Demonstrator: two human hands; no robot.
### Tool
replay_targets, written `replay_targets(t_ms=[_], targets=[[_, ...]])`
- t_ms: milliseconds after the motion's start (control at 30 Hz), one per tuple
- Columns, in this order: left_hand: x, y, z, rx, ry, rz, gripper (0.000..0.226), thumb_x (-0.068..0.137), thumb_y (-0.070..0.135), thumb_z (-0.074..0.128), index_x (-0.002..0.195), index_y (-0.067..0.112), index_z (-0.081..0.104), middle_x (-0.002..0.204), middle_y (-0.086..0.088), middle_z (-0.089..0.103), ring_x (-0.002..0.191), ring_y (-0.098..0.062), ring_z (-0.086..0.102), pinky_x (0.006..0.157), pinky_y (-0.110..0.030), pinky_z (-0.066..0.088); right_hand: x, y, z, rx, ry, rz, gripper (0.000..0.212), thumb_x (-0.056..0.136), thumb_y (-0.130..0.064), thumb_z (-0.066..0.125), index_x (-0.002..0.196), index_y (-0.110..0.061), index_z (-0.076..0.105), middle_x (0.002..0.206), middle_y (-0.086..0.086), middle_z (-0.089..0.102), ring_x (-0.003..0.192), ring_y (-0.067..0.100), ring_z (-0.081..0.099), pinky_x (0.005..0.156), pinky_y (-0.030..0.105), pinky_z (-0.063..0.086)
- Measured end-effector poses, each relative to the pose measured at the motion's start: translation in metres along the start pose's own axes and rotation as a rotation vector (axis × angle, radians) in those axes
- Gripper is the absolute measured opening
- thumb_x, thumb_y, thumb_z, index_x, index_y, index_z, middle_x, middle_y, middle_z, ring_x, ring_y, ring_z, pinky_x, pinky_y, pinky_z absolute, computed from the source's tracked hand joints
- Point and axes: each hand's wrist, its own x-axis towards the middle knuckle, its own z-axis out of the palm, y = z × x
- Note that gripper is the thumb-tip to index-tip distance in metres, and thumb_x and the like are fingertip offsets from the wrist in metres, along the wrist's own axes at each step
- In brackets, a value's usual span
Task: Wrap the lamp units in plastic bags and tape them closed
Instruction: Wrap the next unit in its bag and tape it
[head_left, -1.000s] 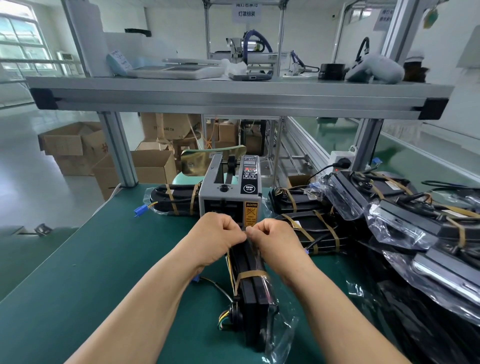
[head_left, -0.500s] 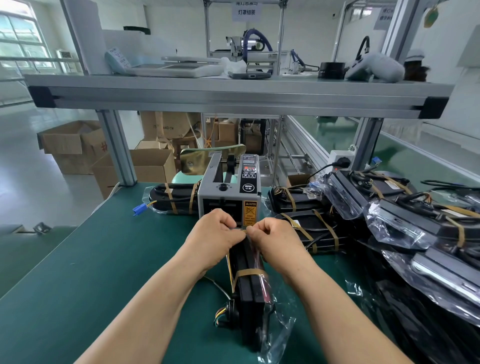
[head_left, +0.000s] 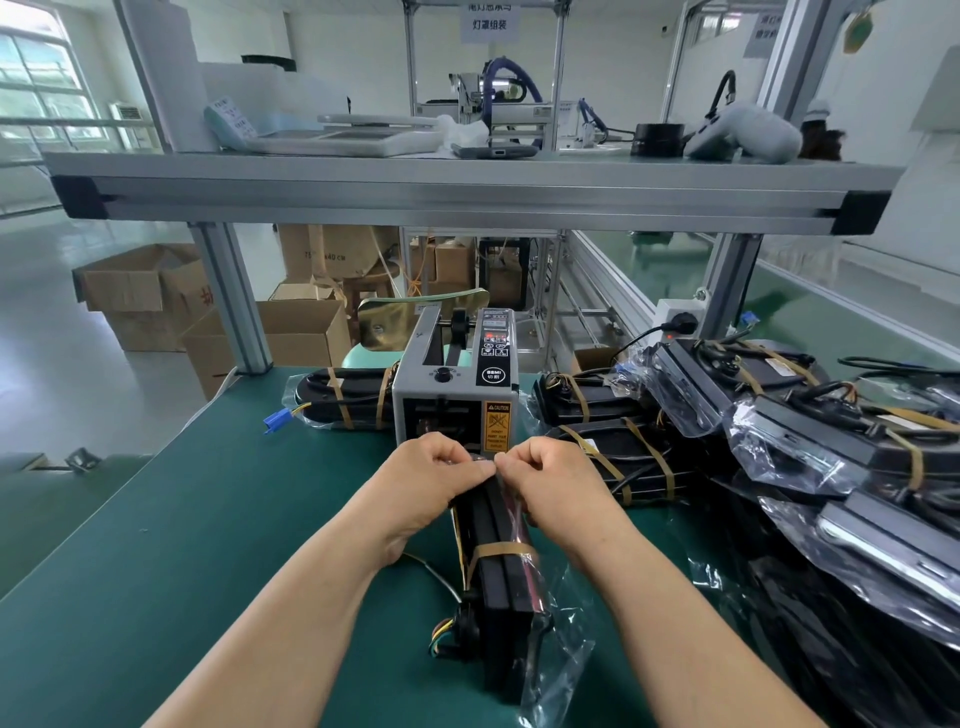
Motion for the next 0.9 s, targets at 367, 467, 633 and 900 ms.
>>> replay_targets(t_ms=[367, 467, 633, 900], targets=[[-0.010, -0.002, -0.006, -0.305, -0.162, -0.142, 0.030, 0.081, 0.012, 0.079, 0.105, 0.014, 0.060, 0.072, 0.004, 0.062, 0.050, -0.003, 0.053, 0.048, -0.022, 0.037, 0.000, 0.002, 0.000, -0.033, -0.020, -0.025, 0.020, 0.098, -0.031, 0.061, 0.083, -0.018, 0.066, 0.083, 0.003, 0.068, 0.077, 0.016, 0.060, 0.075, 0.034, 0.052], [-0.012, -0.003, -0.004, -0.328, -0.137, -0.155, 0.029, 0.082, 0.011, 0.078, 0.105, 0.014, 0.061, 0.072, 0.003, 0.060, 0.048, -0.003, 0.051, 0.045, -0.020, 0.038, -0.001, 0.002, 0.000, -0.038, -0.019, -0.027, 0.020, 0.098, -0.031, 0.061, 0.083, -0.018, 0.066, 0.084, 0.004, 0.069, 0.077, 0.017, 0.060, 0.079, 0.038, 0.053], [-0.010, -0.002, 0.000, -0.349, -0.056, -0.171, 0.006, 0.091, 0.014, 0.069, 0.094, 0.014, 0.064, 0.056, 0.006, 0.054, 0.042, -0.003, 0.038, 0.042, -0.016, 0.039, -0.001, -0.001, 0.001, -0.039, -0.032, -0.004, 0.019, 0.098, -0.032, 0.061, 0.087, -0.018, 0.067, 0.088, 0.005, 0.071, 0.080, 0.018, 0.063, 0.082, 0.039, 0.056], [-0.015, -0.001, 0.008, -0.333, 0.050, -0.169, 0.003, 0.092, 0.016, 0.069, 0.090, 0.014, 0.067, 0.049, 0.008, 0.053, 0.040, -0.002, 0.041, 0.044, -0.017, 0.040, -0.004, -0.003, 0.001, -0.053, -0.029, 0.013, 0.018, 0.097, -0.032, 0.061, 0.089, -0.017, 0.066, 0.084, 0.002, 0.067, 0.075, 0.013, 0.058, 0.070, 0.028, 0.050]])
